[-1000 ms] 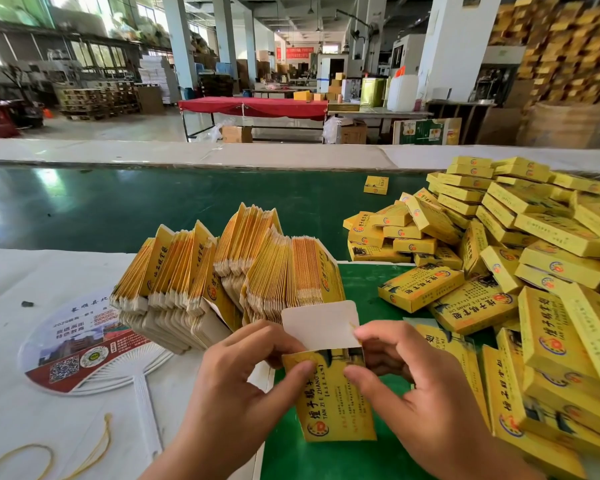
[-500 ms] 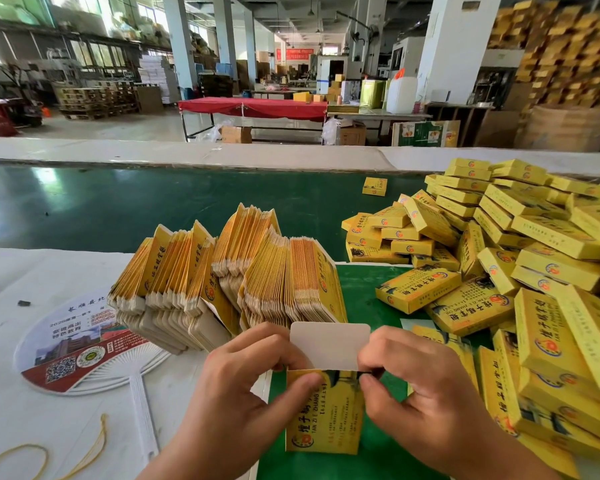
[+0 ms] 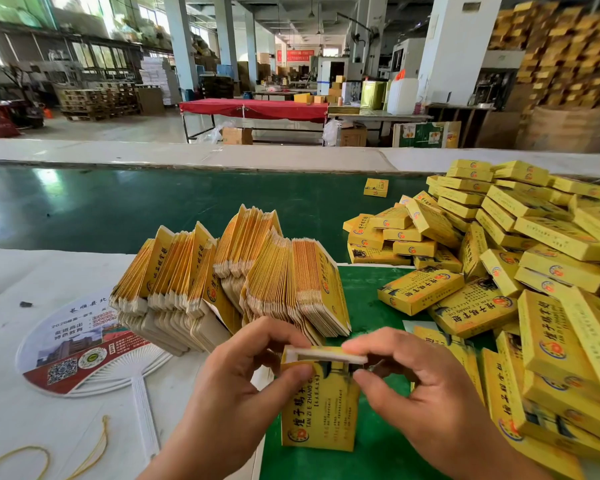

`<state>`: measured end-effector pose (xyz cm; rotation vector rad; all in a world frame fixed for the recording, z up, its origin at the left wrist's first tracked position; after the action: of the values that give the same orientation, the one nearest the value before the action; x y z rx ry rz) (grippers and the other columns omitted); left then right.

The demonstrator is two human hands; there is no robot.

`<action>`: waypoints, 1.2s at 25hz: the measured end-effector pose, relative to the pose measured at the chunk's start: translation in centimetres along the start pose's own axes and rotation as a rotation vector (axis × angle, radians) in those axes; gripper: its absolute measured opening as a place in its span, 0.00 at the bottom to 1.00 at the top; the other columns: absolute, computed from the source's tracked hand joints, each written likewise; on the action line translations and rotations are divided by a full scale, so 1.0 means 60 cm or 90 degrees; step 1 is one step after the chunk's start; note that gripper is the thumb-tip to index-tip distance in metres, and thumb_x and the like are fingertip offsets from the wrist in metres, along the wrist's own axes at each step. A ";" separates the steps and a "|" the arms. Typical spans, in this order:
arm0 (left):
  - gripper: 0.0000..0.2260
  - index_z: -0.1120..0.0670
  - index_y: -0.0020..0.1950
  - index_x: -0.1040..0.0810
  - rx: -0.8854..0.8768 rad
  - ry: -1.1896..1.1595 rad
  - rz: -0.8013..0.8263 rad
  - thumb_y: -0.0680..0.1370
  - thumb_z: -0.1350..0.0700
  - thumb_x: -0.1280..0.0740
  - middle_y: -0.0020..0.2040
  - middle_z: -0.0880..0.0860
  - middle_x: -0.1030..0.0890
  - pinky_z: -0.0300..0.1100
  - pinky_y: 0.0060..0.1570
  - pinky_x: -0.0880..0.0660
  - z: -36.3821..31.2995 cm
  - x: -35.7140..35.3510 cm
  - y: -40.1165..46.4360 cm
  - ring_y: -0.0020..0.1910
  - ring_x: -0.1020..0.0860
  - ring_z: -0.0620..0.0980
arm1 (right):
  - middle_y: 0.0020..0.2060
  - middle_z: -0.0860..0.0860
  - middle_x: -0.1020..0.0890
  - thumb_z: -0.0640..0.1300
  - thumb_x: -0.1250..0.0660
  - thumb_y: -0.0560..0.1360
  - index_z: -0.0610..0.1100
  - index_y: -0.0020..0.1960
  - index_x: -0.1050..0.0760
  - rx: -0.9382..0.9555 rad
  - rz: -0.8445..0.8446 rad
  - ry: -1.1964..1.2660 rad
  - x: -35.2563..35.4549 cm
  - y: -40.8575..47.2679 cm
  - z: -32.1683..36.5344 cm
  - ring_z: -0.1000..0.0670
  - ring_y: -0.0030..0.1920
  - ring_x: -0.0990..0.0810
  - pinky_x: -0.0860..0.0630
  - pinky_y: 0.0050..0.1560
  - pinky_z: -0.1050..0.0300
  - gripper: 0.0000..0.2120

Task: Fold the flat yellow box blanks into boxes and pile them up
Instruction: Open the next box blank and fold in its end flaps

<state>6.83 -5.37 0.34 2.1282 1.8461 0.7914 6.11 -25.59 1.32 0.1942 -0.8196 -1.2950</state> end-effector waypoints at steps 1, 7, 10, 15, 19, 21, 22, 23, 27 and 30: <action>0.05 0.47 0.47 0.19 0.001 -0.005 0.007 0.72 0.52 0.29 0.48 0.53 0.19 0.61 0.41 0.23 -0.001 -0.001 0.000 0.46 0.21 0.56 | 0.46 0.59 0.17 0.47 0.33 0.74 0.56 0.54 0.19 0.005 0.005 -0.005 -0.001 0.001 0.002 0.55 0.47 0.18 0.22 0.41 0.68 0.10; 0.11 0.51 0.48 0.20 -0.004 -0.030 0.055 0.71 0.46 0.27 0.51 0.54 0.19 0.59 0.44 0.23 -0.012 -0.002 -0.005 0.48 0.21 0.56 | 0.46 0.58 0.18 0.49 0.31 0.70 0.54 0.51 0.22 0.011 -0.008 -0.025 -0.006 0.000 0.008 0.56 0.45 0.18 0.24 0.41 0.71 0.10; 0.13 0.49 0.47 0.19 0.004 -0.021 0.030 0.72 0.40 0.29 0.51 0.54 0.18 0.61 0.43 0.23 -0.009 0.000 -0.003 0.48 0.21 0.56 | 0.46 0.58 0.18 0.58 0.33 0.75 0.52 0.51 0.21 0.010 -0.024 -0.010 -0.010 -0.003 0.011 0.57 0.45 0.18 0.23 0.39 0.70 0.11; 0.09 0.46 0.47 0.20 0.023 0.008 0.001 0.71 0.43 0.27 0.47 0.53 0.17 0.59 0.41 0.21 0.001 -0.002 -0.001 0.45 0.20 0.56 | 0.46 0.59 0.18 0.55 0.31 0.74 0.52 0.49 0.21 0.000 -0.055 -0.029 -0.011 -0.002 0.011 0.57 0.44 0.17 0.21 0.38 0.66 0.08; 0.14 0.42 0.55 0.23 0.003 0.050 -0.065 0.71 0.45 0.28 0.49 0.48 0.17 0.47 0.44 0.20 -0.003 -0.011 -0.008 0.46 0.18 0.53 | 0.44 0.59 0.18 0.53 0.30 0.74 0.51 0.46 0.21 0.013 -0.133 -0.059 -0.016 -0.009 0.014 0.56 0.41 0.17 0.20 0.36 0.63 0.06; 0.23 0.39 0.61 0.27 0.030 0.124 -0.079 0.68 0.38 0.28 0.51 0.42 0.18 0.39 0.45 0.20 -0.003 -0.023 -0.016 0.50 0.19 0.46 | 0.42 0.58 0.17 0.47 0.26 0.71 0.51 0.44 0.21 -0.002 -0.208 -0.046 -0.016 -0.016 0.010 0.56 0.39 0.17 0.20 0.35 0.65 0.04; 0.29 0.39 0.64 0.29 0.037 0.183 -0.066 0.66 0.33 0.29 0.53 0.39 0.20 0.35 0.47 0.21 -0.005 -0.032 -0.019 0.52 0.20 0.41 | 0.41 0.58 0.17 0.45 0.26 0.70 0.51 0.44 0.21 -0.011 -0.237 -0.037 -0.018 -0.018 0.009 0.56 0.38 0.16 0.20 0.34 0.66 0.06; 0.36 0.41 0.66 0.31 0.033 0.244 -0.048 0.62 0.28 0.30 0.54 0.36 0.21 0.32 0.50 0.23 -0.006 -0.042 -0.021 0.54 0.22 0.37 | 0.41 0.57 0.17 0.44 0.25 0.69 0.52 0.43 0.22 -0.018 -0.253 -0.026 -0.022 -0.020 0.007 0.56 0.37 0.16 0.21 0.34 0.67 0.07; 0.38 0.43 0.64 0.32 0.023 0.355 -0.029 0.58 0.29 0.32 0.52 0.34 0.27 0.25 0.47 0.31 -0.004 -0.056 -0.020 0.50 0.24 0.35 | 0.41 0.56 0.16 0.52 0.26 0.65 0.52 0.39 0.25 -0.083 -0.230 0.044 -0.042 -0.021 -0.003 0.53 0.36 0.16 0.21 0.30 0.63 0.08; 0.35 0.47 0.61 0.26 -0.006 0.417 -0.007 0.57 0.34 0.30 0.48 0.38 0.24 0.23 0.42 0.34 -0.005 -0.053 -0.016 0.45 0.21 0.39 | 0.40 0.56 0.14 0.59 0.28 0.66 0.57 0.44 0.21 -0.132 -0.198 0.067 -0.044 -0.022 -0.007 0.54 0.36 0.15 0.19 0.32 0.60 0.09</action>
<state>5.62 -8.34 -0.69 1.9884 2.1123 1.6391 5.23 -23.70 -0.82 0.2288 -0.5746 -1.6368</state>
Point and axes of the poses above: each hand's wrist, its own y-axis towards the middle knuckle, its own x-axis out of the back of the hand, z = x × y, the point moved 4 cm from there along y, towards the middle knuckle
